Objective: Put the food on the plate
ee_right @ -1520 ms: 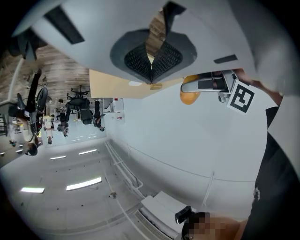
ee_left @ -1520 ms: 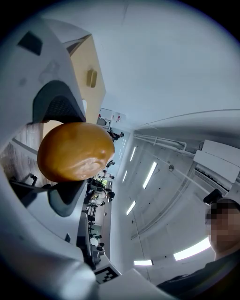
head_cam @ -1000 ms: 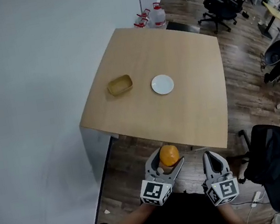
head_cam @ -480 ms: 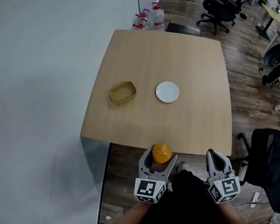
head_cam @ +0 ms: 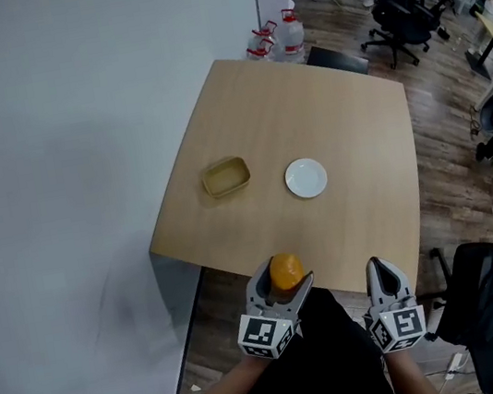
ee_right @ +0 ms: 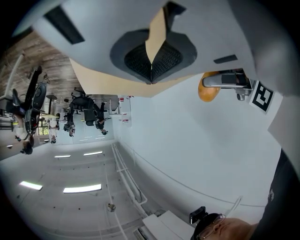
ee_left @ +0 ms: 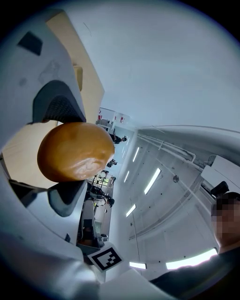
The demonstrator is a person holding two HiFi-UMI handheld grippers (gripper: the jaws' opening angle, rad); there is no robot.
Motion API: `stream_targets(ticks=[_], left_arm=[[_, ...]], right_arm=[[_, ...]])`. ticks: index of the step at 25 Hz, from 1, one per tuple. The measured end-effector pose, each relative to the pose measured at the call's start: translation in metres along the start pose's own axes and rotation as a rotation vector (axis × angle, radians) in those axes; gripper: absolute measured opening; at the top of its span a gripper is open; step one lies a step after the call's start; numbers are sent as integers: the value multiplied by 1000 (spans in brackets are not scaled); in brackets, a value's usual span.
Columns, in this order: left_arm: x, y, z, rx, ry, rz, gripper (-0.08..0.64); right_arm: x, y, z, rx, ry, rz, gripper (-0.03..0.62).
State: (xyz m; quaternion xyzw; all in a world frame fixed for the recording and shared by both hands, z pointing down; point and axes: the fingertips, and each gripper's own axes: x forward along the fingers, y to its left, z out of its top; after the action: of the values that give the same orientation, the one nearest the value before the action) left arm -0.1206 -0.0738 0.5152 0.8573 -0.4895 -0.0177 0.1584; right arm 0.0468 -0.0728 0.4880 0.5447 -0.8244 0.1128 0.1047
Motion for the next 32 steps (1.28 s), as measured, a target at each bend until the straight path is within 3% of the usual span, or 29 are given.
stream_targets(ticks=[9, 14, 32], left_arm=[[66, 22, -11, 11, 81, 37, 331], [123, 33, -17, 27, 117, 31, 331], [260, 122, -104, 28, 341, 134, 331]], right_arm=[[55, -37, -13, 45, 37, 15, 60], [85, -54, -12, 24, 46, 65, 60], [179, -111, -17, 96, 67, 97, 60]])
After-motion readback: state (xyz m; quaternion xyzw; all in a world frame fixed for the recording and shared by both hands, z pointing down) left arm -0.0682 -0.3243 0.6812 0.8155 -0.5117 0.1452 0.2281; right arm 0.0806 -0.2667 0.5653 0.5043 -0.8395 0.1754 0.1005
